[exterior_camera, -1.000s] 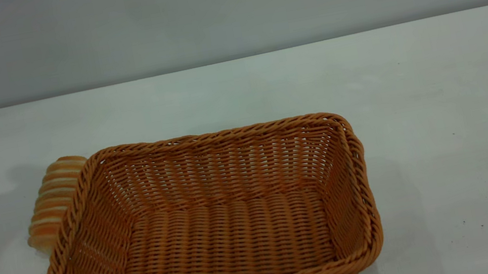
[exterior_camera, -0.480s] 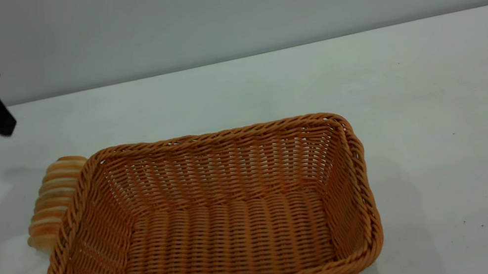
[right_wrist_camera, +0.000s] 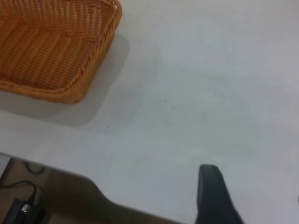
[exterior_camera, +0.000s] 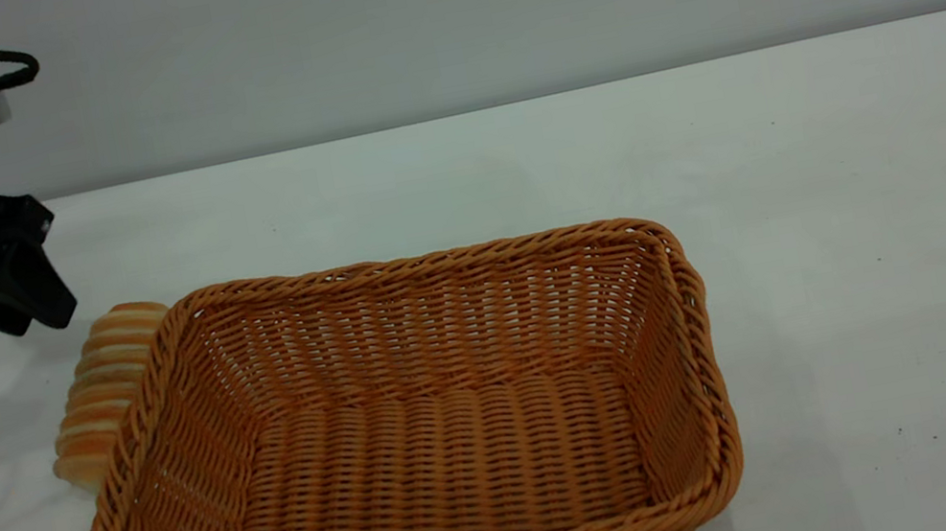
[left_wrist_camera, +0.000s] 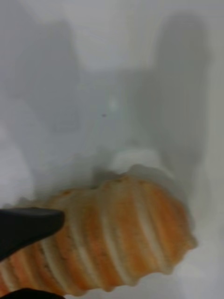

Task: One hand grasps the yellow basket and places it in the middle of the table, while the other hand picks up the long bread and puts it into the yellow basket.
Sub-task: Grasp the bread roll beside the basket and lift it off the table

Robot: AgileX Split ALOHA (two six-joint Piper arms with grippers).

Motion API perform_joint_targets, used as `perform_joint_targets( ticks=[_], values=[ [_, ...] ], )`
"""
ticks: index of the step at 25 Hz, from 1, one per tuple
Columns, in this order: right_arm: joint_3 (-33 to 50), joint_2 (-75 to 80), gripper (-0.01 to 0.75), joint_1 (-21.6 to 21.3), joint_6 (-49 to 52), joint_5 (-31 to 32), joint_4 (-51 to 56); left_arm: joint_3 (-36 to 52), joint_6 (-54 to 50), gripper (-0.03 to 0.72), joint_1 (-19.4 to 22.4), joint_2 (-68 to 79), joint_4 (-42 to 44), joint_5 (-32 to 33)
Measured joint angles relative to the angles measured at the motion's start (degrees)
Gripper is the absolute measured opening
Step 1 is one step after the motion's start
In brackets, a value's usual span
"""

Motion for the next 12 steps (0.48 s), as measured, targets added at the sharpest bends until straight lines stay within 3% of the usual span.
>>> perform_joint_targets(
  ticks=[12],
  values=[
    [0.0,0.0,0.37,0.0,-0.11,-0.02,0.05,-4.02,2.87,0.395,0.0,6.37,-5.01,0.16]
  ],
)
